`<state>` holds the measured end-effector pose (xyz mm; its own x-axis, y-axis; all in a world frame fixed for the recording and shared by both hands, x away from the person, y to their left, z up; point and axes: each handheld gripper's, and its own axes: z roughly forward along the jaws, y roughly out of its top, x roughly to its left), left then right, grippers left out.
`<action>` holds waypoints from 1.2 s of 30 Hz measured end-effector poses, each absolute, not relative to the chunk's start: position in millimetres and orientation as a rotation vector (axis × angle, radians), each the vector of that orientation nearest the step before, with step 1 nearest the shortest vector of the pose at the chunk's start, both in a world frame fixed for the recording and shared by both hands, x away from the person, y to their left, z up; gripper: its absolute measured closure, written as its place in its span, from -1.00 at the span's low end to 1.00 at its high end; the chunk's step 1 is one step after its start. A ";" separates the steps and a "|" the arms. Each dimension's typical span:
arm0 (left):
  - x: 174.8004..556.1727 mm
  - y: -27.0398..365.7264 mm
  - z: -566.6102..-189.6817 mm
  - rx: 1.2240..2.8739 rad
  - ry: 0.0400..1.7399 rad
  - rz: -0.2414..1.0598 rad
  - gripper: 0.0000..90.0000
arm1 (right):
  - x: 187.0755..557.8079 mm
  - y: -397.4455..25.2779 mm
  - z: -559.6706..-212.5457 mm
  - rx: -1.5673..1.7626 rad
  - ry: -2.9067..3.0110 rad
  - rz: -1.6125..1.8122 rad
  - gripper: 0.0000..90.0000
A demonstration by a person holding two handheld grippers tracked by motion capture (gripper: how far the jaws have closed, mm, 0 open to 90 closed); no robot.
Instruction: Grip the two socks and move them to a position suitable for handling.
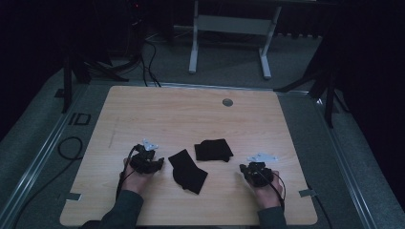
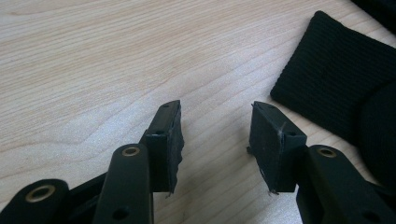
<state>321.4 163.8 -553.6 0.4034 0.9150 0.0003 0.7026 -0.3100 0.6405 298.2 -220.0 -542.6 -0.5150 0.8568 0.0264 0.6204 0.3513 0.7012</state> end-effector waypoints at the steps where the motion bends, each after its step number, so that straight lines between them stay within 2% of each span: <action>1: 321.4 163.8 -553.6 2.106 1.373 0.498 0.21 | 296.8 -215.5 -542.2 1.286 2.290 0.961 1.00; 9: 321.3 163.6 -553.8 2.106 1.370 0.499 0.21 | 286.4 -183.1 -537.3 1.178 2.378 1.026 1.00; 23: 320.9 162.8 -554.0 2.100 1.372 0.501 0.22 | 250.3 -95.2 -543.0 0.831 2.586 1.079 1.00; 27: 320.9 162.9 -554.1 2.099 1.371 0.501 0.21 | 251.9 -91.8 -553.7 0.834 2.633 1.015 1.00; 36: 320.8 163.0 -554.2 2.098 1.370 0.501 0.21 | 260.6 -114.4 -552.1 0.870 2.630 0.980 0.98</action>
